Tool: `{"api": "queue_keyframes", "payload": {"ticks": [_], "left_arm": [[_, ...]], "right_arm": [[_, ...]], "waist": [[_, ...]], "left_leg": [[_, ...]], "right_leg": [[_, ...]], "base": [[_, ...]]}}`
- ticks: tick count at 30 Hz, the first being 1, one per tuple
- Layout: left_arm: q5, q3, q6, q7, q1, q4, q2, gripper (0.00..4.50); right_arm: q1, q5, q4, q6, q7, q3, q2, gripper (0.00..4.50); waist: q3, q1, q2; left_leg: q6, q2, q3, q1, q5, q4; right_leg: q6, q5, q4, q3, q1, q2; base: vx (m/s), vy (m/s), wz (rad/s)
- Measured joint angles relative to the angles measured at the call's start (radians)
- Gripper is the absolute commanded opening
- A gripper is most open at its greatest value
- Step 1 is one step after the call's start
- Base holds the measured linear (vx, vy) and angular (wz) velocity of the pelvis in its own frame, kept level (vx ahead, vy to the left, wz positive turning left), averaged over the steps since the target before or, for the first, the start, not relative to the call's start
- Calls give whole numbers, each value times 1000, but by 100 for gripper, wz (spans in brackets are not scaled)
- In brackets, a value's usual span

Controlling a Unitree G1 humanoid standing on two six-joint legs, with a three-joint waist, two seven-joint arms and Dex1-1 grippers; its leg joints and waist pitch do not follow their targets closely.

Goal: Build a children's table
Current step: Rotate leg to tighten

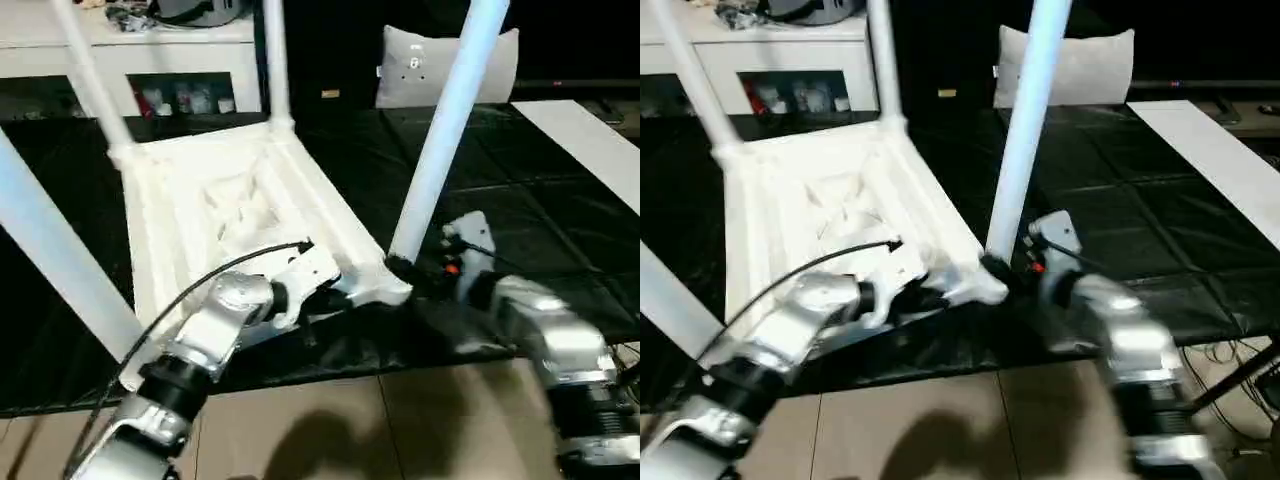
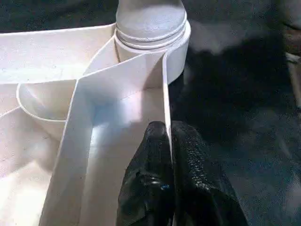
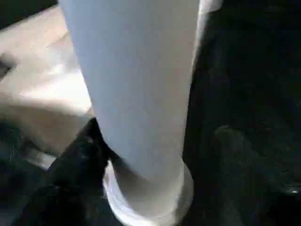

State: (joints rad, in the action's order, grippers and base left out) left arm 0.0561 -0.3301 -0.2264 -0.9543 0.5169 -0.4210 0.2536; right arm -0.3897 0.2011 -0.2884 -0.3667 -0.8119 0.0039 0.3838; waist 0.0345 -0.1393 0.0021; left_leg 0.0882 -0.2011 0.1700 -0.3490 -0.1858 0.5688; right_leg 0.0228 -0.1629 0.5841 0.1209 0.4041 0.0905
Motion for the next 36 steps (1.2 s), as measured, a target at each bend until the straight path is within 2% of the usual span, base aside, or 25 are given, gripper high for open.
{"api": "queue_keyframes", "payload": {"ticks": [1,3,8,12,17,19,21,23,26,29,30,36], "left_arm": [[-3,-6,13,-25,-2,5,16,0],[-7,-24,46,-80,-3,11,51,0],[-9,-53,126,-191,-1,9,117,0],[-8,-73,171,-262,12,3,156,0],[-12,-82,197,-317,16,3,175,0],[-12,-85,201,-323,17,3,175,0],[-12,-91,203,-327,19,3,175,0],[-12,-94,206,-328,20,2,175,0],[-12,-98,210,-328,24,-4,172,0],[-12,-98,212,-328,25,-7,169,0],[-12,-98,212,-330,25,-7,169,0],[-23,-91,200,-339,18,-3,169,0]], "right_arm": [[0,1,0,8,-36,9,17,414],[0,7,-1,23,-121,29,52,429],[-8,22,-11,69,-285,70,114,436],[-30,24,-64,141,-393,109,123,397],[-30,51,-67,126,-490,123,130,351],[-30,65,-67,114,-510,125,130,346],[-30,68,-67,107,-523,127,130,320],[-30,71,-67,105,-532,138,130,320],[-30,78,-68,104,-551,147,130,283],[-30,81,-68,93,-569,148,130,270],[-30,83,-68,89,-570,148,131,248],[-13,101,-46,48,-550,142,126,212]], "waist": [[0,-2,0],[0,-5,0],[0,-21,-3],[0,-29,-4],[0,-39,-7],[0,-40,-8],[0,-42,-8],[0,-44,-8],[0,-51,-9],[1,-56,-10],[1,-57,-10],[0,-58,-10]], "left_leg": [[0,0,0,0,0,0],[0,0,0,0,0,1],[0,0,0,-1,0,2],[0,0,0,0,0,3],[0,-1,0,-1,0,4],[0,-1,0,-1,0,4],[0,-1,0,-1,0,5],[0,-1,0,-1,0,5],[0,-1,0,-1,0,6],[0,-1,0,0,0,7],[0,-1,0,0,0,7],[0,-1,0,0,0,8]], "right_leg": [[0,0,0,0,0,0],[0,0,0,0,0,0],[1,1,0,0,-1,0],[1,1,1,0,-1,0],[3,2,2,0,-1,1],[3,2,2,0,-1,1],[2,2,2,0,-1,1],[2,1,3,0,-1,1],[0,0,5,0,-1,1],[0,0,7,0,0,1],[0,-1,8,0,0,1],[0,-1,9,-1,0,1]], "base": [[0,0,0],[0,0,0],[0,0,0],[0,0,0],[0,0,0],[0,0,0],[0,0,0],[0,0,0],[0,0,0],[0,0,0],[0,0,0],[0,0,0]]}}
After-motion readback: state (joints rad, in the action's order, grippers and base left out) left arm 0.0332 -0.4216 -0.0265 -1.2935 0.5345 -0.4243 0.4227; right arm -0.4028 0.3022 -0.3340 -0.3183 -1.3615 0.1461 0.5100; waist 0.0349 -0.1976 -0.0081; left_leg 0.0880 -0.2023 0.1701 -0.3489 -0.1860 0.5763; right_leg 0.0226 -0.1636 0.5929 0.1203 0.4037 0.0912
